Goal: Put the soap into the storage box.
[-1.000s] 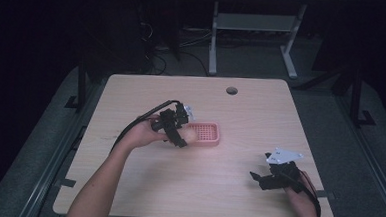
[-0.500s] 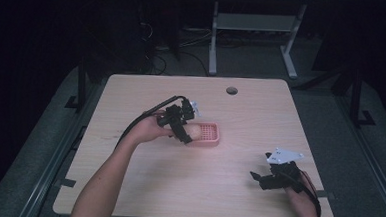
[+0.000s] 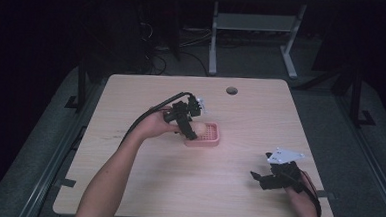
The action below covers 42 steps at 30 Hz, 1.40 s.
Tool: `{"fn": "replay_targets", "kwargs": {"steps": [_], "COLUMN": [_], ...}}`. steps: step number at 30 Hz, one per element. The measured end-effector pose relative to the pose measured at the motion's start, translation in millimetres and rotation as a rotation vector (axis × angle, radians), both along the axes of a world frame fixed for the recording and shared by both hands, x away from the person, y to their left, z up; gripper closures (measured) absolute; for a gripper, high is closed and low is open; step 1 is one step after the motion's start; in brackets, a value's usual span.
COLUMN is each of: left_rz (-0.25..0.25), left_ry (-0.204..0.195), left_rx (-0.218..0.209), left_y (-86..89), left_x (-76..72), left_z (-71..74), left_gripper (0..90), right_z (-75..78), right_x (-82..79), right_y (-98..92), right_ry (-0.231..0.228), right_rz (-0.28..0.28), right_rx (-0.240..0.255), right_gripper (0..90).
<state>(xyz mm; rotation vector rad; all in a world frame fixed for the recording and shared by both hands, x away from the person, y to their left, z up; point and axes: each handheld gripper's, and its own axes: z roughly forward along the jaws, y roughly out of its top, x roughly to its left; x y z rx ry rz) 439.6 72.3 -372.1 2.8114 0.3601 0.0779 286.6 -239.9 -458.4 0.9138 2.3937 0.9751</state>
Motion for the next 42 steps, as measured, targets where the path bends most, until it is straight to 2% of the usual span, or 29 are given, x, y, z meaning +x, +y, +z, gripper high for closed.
{"fn": "replay_targets", "kwargs": {"steps": [2,11,14,15,22,28,42], "left_rz": [0.005,-0.003,-0.002,0.003,0.002,0.017,0.018], "left_ry": [0.004,0.002,0.003,0.009,0.022,0.037,0.046], "left_rx": [-0.008,0.012,0.005,-0.005,0.014,0.004,0.019], "left_y": [-1.5,-11.6,-13.2,-14.4,-19.8,-23.7,-31.2], "left_x": [2.1,10.1,12.2,13.5,17.8,21.5,26.5], "left_z": [-0.2,-0.4,-0.9,-2.0,-11.2,-19.6,-32.8], "left_gripper": [32.1,32.1,32.2,32.1,32.1,32.1,32.1], "right_z": [0.0,0.2,0.2,0.3,0.3,0.3,0.0], "right_x": [0.0,0.1,0.1,0.2,0.2,0.3,0.6], "right_y": [-0.2,-0.9,-1.5,-1.8,-1.9,-2.3,-2.9], "right_ry": [0.0,0.004,0.004,0.003,0.002,0.003,0.002], "right_rz": [0.0,-0.003,-0.003,-0.003,-0.003,-0.006,-0.007], "right_rx": [0.002,0.009,0.011,0.011,0.011,0.013,0.013], "right_gripper": [13.8,13.8,13.8,13.8,13.8,13.8,13.8]}}
